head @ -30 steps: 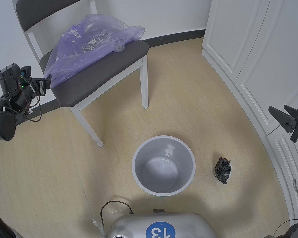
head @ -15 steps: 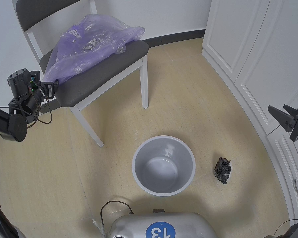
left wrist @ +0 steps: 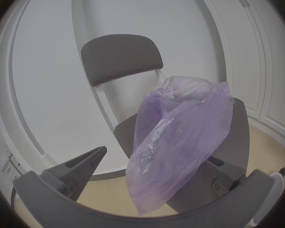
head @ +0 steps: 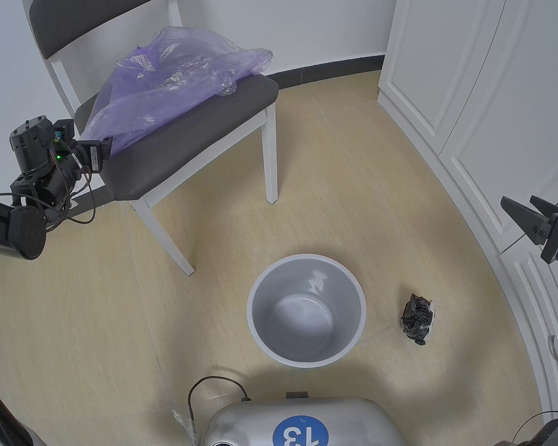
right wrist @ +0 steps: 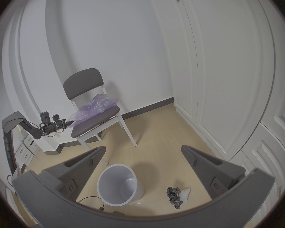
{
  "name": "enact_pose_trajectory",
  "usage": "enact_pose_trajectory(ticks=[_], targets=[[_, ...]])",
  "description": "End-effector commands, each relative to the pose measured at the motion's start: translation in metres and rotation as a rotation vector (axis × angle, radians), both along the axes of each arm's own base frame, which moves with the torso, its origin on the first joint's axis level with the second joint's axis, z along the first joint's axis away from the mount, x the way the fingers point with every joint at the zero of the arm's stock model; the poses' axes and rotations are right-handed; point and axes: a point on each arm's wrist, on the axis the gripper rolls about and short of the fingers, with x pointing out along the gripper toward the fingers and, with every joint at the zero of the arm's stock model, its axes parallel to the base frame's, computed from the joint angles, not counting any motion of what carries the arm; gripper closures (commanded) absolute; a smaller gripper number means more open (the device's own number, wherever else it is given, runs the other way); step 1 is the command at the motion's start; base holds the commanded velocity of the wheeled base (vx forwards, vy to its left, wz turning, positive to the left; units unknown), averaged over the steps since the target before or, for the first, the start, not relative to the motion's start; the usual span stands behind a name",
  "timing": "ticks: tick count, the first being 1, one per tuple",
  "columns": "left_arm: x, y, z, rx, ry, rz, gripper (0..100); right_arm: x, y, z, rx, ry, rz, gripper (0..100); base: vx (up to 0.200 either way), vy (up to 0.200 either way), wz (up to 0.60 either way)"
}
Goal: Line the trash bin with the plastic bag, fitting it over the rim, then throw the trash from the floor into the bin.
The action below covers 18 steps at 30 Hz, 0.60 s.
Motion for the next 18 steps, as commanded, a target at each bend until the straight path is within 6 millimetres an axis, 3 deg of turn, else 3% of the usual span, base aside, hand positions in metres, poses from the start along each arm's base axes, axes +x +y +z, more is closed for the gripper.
enact_pose_trajectory(ticks=[1,18], targets=[[-0.0017,0.0060,0.0148,-0.002,-0.027,0.016,0,0.0007,0.0002,-0.0006,-0.002,0.004,0.001,0,0.000,0.000,0.00],[-0.0028,0.0033,0.0190,-0.001,-0.036,0.005,0,0.0006,0.0002,-0.0010,-0.002,0.005,0.001,0,0.000,0.000,0.00]])
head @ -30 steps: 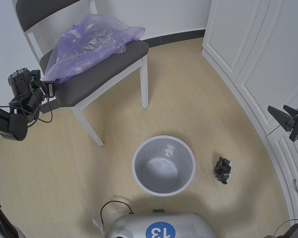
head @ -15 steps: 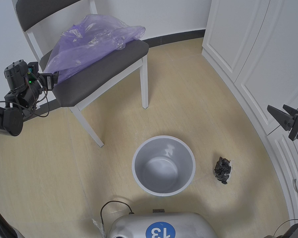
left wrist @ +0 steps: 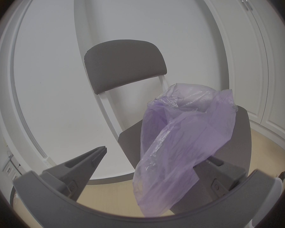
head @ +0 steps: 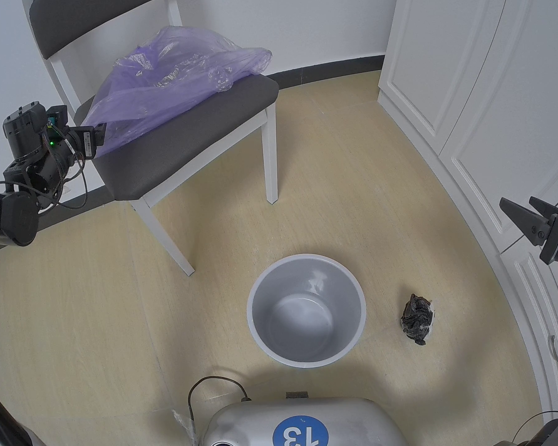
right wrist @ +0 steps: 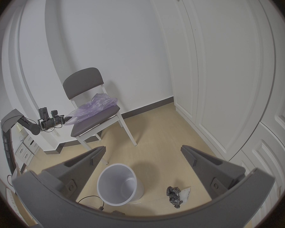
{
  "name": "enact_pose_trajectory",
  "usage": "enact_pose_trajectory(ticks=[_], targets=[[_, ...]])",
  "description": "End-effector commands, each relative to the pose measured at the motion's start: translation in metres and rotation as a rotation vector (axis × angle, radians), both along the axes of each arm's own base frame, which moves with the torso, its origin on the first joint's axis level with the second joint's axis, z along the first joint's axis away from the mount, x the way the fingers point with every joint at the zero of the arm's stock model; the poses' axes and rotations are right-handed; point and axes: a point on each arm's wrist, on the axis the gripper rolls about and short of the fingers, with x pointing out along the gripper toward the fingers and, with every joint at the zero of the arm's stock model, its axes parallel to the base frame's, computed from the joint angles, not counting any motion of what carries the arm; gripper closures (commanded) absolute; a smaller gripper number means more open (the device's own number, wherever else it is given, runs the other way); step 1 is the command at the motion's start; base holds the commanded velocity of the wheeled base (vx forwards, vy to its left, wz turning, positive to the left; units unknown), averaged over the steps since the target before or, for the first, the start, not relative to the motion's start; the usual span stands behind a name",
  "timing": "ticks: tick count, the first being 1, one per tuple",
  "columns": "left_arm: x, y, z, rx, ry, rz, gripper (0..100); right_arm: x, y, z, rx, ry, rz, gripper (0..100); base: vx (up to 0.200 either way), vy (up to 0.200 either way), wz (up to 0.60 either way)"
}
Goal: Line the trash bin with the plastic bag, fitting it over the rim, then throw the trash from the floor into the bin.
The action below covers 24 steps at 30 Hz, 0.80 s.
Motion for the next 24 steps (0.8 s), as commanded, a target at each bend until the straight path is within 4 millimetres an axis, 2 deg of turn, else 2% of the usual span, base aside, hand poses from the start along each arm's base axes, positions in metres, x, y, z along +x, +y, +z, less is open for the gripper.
enact_pose_trajectory(ticks=[1,7,8,13,19,24], targets=[[-0.001,0.000,0.000,0.000,-0.001,0.000,0,0.000,0.000,0.000,0.000,-0.001,0.001,0,0.000,0.000,0.00],[-0.002,-0.004,-0.001,0.000,0.002,-0.010,0,-0.001,0.000,0.000,-0.001,-0.003,0.001,0,0.000,0.000,0.00],[-0.002,-0.004,-0.002,0.000,0.005,-0.010,100,-0.001,0.000,0.000,-0.002,-0.003,0.001,0,0.000,0.000,0.00],[-0.003,-0.005,-0.002,0.000,0.002,-0.013,100,-0.001,0.000,-0.001,-0.006,-0.001,0.001,0,0.000,0.000,0.00],[-0.009,-0.020,0.003,0.000,-0.004,-0.057,100,0.000,0.000,0.000,-0.010,-0.003,0.002,0,0.000,0.000,0.00],[-0.009,-0.023,0.006,0.003,-0.011,-0.067,100,0.000,0.000,0.000,-0.009,-0.002,0.001,0,0.000,0.000,0.00]])
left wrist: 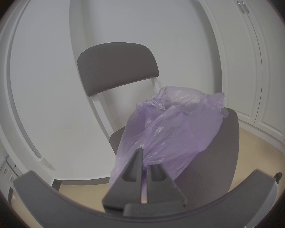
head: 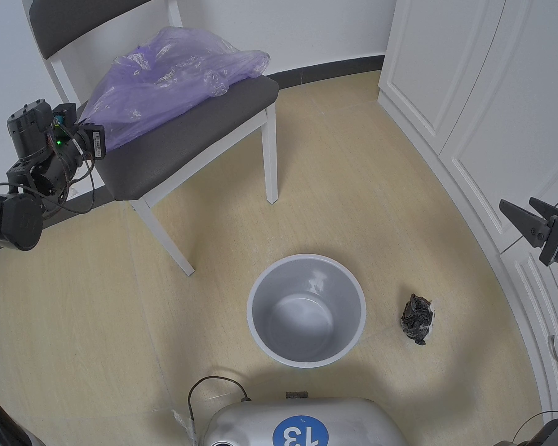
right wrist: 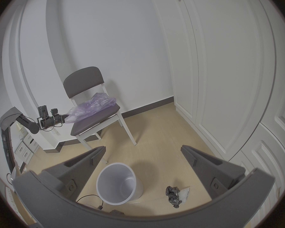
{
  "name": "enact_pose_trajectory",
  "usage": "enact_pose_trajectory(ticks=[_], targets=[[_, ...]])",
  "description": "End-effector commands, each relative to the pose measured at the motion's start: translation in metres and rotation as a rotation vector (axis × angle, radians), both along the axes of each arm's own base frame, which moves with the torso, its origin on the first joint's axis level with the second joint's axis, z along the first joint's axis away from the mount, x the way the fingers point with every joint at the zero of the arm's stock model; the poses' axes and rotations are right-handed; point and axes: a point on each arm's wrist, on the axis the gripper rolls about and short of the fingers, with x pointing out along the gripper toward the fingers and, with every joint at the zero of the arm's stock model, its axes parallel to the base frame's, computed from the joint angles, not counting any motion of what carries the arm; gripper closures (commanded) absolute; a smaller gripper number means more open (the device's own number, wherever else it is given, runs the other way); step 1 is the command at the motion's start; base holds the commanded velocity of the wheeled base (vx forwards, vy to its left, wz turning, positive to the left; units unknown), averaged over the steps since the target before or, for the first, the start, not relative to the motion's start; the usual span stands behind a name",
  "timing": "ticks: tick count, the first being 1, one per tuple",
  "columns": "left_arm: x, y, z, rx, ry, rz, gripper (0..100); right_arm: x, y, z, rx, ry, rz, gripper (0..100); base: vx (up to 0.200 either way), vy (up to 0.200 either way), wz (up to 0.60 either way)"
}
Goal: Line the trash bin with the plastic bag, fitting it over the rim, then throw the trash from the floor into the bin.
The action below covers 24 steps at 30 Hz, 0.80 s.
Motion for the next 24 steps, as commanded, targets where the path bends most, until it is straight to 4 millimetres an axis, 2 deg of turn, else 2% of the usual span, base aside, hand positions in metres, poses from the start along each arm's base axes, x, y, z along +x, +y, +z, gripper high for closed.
enact_pose_trajectory(ticks=[1,6,8,9,13,22,24], targets=[[-0.004,-0.004,0.006,0.000,-0.019,-0.010,100,0.000,0.000,0.001,0.002,-0.002,0.000,0,0.000,0.000,0.00],[-0.012,-0.012,0.015,-0.002,-0.045,-0.039,100,0.002,0.001,0.000,-0.001,0.004,0.001,0,0.000,0.000,0.00],[-0.016,-0.019,0.021,-0.004,-0.064,-0.062,100,0.003,0.001,-0.001,-0.003,0.005,0.001,0,0.000,0.000,0.00],[-0.024,-0.028,0.032,-0.007,-0.083,-0.094,100,0.004,0.001,-0.002,-0.002,0.008,-0.002,0,0.000,0.000,0.00],[-0.035,-0.044,0.044,-0.005,-0.060,-0.151,100,0.006,0.001,-0.007,-0.012,0.031,-0.005,0,0.000,0.000,0.00],[-0.046,-0.053,0.063,0.019,-0.007,-0.215,100,0.006,0.003,-0.007,-0.010,0.033,0.004,0,0.000,0.000,0.00],[-0.052,-0.061,0.077,0.024,-0.004,-0.245,100,0.008,0.004,-0.009,-0.011,0.041,0.008,0,0.000,0.000,0.00]])
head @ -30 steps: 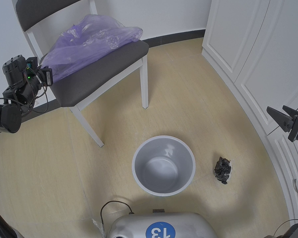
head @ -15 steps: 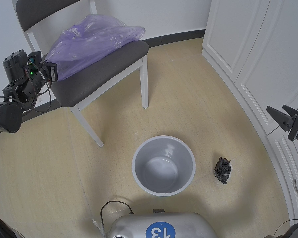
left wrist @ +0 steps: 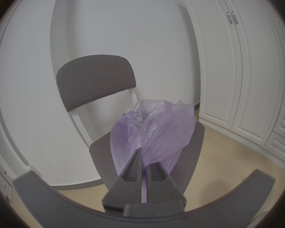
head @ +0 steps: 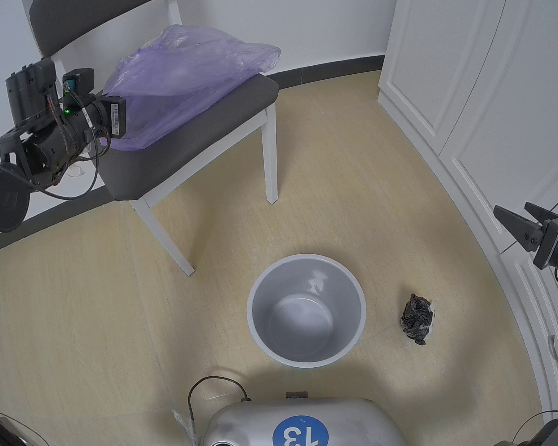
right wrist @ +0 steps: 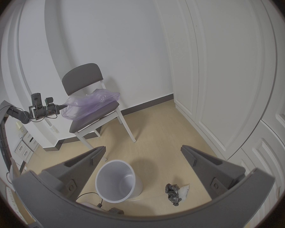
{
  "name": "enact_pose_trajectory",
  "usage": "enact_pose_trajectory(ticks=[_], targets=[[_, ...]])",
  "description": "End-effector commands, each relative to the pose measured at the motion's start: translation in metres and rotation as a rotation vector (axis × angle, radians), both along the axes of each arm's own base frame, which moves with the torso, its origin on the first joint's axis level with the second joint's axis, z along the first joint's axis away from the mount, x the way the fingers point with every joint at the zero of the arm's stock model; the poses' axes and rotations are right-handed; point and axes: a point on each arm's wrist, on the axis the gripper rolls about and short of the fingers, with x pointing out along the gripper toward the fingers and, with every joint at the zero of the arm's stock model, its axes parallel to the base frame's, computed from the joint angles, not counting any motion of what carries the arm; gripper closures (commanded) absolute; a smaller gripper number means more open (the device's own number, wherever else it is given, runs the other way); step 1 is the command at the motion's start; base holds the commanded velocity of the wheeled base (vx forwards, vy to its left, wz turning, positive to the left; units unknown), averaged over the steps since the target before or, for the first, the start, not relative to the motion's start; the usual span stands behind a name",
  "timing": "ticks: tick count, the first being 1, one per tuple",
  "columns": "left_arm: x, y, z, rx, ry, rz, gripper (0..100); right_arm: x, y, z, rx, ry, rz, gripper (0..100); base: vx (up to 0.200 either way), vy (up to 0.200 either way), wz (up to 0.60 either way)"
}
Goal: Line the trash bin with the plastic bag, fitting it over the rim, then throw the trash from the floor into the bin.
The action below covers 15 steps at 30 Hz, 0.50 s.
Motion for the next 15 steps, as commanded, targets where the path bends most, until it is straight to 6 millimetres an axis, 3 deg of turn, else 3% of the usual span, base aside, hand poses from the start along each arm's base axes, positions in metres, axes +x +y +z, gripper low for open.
enact_pose_trajectory(ticks=[1,7,15], targets=[[-0.017,-0.013,0.033,-0.007,-0.050,-0.058,100,0.003,0.002,-0.002,-0.003,0.015,0.010,0,0.000,0.000,0.00],[-0.031,-0.037,0.060,-0.007,-0.040,-0.139,100,0.007,0.012,-0.003,0.006,0.031,0.049,0,0.000,0.000,0.00],[-0.046,-0.068,0.070,0.018,-0.038,-0.217,100,0.006,0.028,-0.010,0.008,0.045,0.103,0,0.000,0.000,0.00]])
